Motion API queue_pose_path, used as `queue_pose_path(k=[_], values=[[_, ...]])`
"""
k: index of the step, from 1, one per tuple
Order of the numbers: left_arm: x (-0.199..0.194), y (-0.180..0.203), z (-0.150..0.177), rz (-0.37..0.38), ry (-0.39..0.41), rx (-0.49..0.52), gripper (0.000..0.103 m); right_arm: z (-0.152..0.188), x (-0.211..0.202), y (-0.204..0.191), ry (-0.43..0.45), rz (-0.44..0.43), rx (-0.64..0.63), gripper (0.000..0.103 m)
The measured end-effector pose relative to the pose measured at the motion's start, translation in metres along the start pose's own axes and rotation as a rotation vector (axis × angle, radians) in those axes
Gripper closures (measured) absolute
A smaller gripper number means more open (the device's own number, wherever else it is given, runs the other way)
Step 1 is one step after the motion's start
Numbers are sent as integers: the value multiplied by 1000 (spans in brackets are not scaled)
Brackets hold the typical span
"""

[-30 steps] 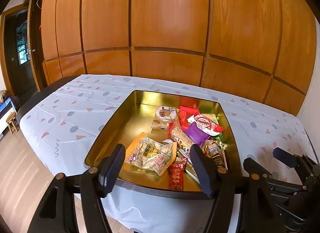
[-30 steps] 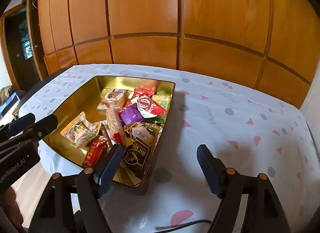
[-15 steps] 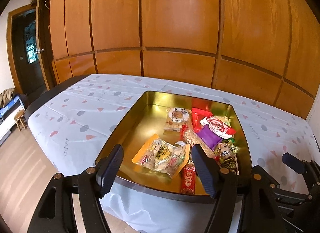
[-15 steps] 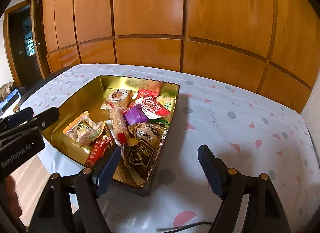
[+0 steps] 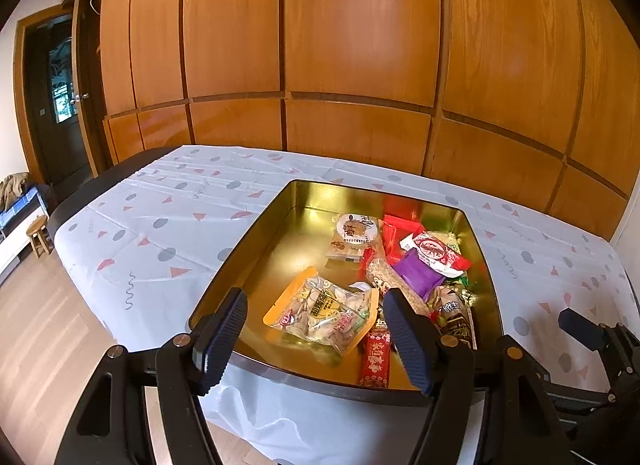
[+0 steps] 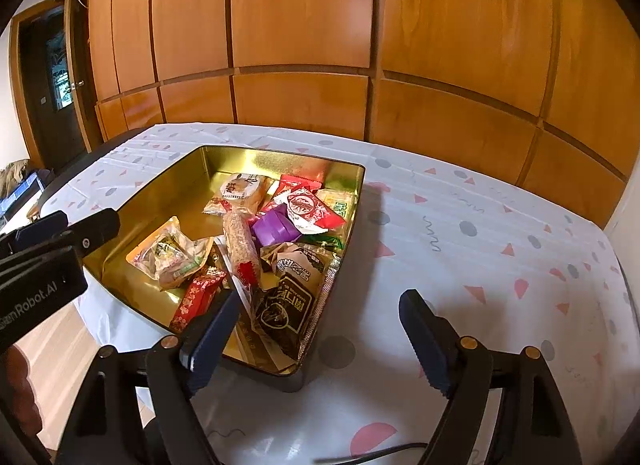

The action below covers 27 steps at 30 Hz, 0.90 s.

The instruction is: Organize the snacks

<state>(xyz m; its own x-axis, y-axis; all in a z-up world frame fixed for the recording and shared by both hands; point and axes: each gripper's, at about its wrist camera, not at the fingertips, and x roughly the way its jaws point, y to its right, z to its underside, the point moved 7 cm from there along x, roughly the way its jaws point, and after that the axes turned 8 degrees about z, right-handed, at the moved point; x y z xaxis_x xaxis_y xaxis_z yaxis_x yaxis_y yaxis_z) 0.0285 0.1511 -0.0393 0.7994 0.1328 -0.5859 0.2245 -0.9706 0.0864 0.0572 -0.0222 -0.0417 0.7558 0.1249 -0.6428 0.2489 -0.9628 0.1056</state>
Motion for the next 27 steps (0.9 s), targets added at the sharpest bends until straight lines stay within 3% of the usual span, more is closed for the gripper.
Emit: queue_pose_path(k=[16,20,22,27], values=[[-2,-3,-2,1,2,-14,34,0,2,-5,1,2,-12,19],[-1,-2,-1,16,-3,-17,45,0,2,-6,2,1,-16,19],[1,-1,-1,27,-6,-20,56,0,2,-6,2,0,-18,19],[3,1,-1,38,-13,-11,57,1,2,-4,-2,-8,-10,18]])
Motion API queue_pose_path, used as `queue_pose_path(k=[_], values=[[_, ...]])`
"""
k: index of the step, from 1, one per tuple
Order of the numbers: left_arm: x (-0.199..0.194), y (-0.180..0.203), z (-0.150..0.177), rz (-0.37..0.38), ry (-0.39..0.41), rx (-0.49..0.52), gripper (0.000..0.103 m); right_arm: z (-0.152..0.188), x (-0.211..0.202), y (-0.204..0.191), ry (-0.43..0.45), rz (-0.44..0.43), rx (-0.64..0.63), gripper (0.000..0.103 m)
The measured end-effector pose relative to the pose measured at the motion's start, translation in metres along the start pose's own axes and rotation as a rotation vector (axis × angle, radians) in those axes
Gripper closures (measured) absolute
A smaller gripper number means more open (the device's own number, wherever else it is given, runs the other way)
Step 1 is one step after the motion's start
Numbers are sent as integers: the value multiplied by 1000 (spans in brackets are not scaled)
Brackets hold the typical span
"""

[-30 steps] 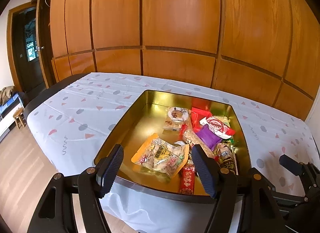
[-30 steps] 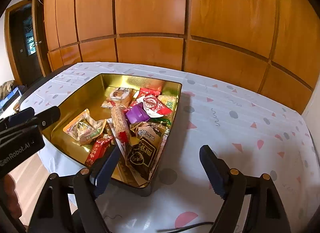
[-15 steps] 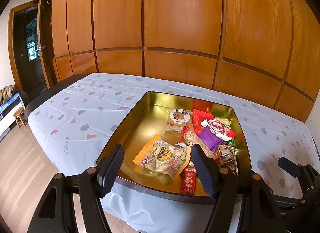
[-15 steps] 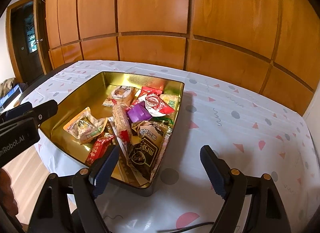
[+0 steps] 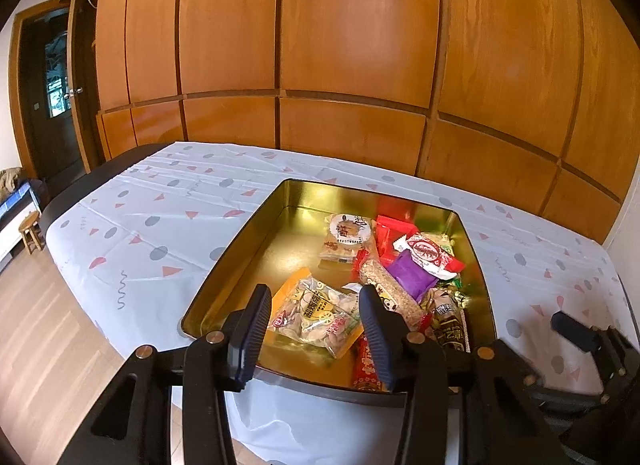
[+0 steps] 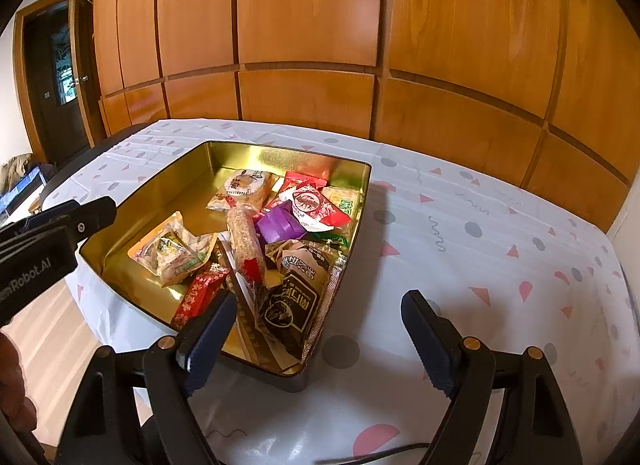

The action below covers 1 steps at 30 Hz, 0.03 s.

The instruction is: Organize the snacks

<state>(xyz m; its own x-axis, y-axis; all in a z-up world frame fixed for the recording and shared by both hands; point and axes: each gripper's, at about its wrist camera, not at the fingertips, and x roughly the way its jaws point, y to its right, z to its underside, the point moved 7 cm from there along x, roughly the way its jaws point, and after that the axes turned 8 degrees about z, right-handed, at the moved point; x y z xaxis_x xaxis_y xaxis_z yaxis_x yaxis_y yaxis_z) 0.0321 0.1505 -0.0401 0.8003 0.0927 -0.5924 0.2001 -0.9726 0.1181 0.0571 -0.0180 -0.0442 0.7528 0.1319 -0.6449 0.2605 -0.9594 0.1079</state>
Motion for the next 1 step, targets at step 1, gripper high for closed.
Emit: queue_pose_path(k=[1], values=[[2,1,1,16,-11,-1,57,-1,0,1,2,-4,4,18]])
